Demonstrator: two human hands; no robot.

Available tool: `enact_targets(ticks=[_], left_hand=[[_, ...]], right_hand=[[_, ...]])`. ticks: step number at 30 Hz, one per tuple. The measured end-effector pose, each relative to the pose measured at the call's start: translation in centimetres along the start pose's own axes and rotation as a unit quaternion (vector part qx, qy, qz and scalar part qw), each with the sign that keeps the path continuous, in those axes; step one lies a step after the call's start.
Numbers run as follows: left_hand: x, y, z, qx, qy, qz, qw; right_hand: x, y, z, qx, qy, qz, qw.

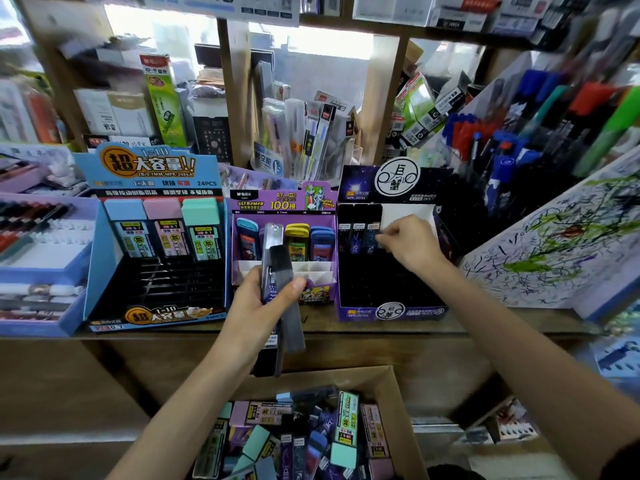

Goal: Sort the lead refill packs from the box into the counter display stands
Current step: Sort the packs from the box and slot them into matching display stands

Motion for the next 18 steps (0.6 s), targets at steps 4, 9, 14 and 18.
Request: enact_targets(ticks=[4, 9, 14, 18], left_hand=[[0.2, -0.3, 0.4, 0.006, 0.023, -0.022, 0.999], [1.2, -0.8, 0.9, 0.015, 0.036, -0.058, 0.998], [1.3, -1.3, 1.0, 0.008, 0.026, -0.057, 0.998], [1.0, -1.5, 0.8, -0.008, 0.037, -0.051, 0.998]], right_hand=[[-2.2, -5.3, -4.3, -0.011, 0.274, -0.019, 0.961], [0.5, -11.2, -9.4, -0.035, 0.31, -0.227, 0.923], [1.5, -11.8, -9.7, 0.015, 0.379, -0.22, 0.899], [1.1, -11.2, -8.6, 0.067, 0.47, -0.172, 0.863]])
Point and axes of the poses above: each hand's wrist, its own y-axis towards the middle knuckle, its own x-axis out of the palm, z = x × y, the point moved 7 cm from there along y, towards the middle knuckle, and after that the axes turned 8 degrees about z, right-handed, at the moved point
